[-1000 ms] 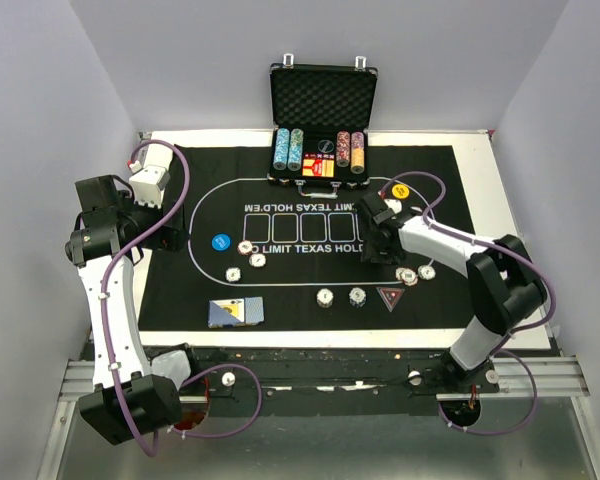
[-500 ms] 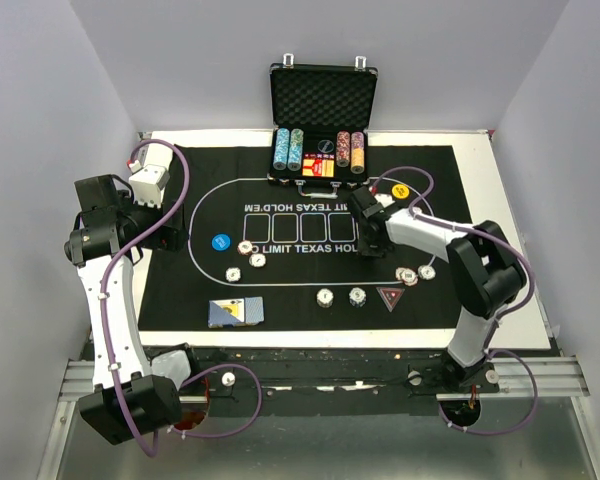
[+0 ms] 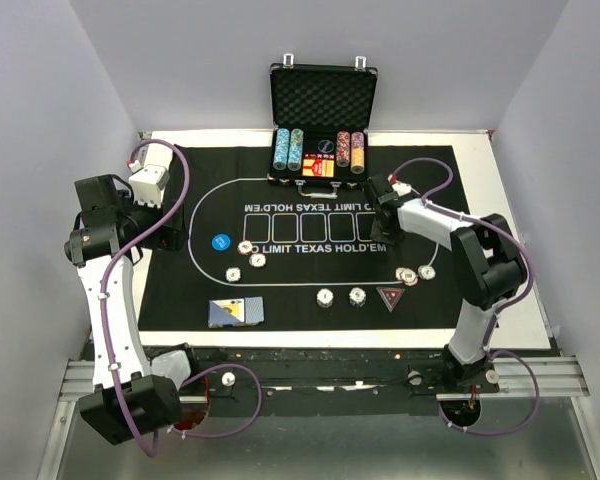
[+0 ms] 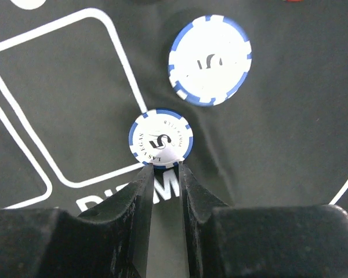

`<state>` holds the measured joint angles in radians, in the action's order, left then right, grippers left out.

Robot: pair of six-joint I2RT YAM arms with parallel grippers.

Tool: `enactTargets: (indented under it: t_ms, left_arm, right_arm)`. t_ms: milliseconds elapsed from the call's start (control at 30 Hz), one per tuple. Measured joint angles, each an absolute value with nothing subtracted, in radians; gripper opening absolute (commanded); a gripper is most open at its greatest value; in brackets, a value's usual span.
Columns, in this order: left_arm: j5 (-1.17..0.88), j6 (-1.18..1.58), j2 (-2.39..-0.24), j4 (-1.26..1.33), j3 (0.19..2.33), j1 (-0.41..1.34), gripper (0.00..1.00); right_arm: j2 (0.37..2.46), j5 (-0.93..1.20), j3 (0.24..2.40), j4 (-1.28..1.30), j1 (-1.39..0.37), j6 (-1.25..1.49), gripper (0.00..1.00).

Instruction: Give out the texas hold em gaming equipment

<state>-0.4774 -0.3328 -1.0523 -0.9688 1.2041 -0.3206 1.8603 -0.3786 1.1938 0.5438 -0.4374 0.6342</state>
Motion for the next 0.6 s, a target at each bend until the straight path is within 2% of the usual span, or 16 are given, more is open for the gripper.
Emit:
enactTargets:
  t_ms: [233, 600]
  left_arm:
    - [-0.473, -0.333, -1.053, -0.968, 1.204, -0.321, 0.99]
    - [-0.463, -0.334, -1.053, -0.968, 1.204, -0.321, 0.99]
  right_arm:
    - [1.914, -0.398, 1.261, 0.548, -0.407, 0.619, 0.26]
    - [1.99, -0.447, 1.357, 0.542, -0.402, 0.603, 0.24]
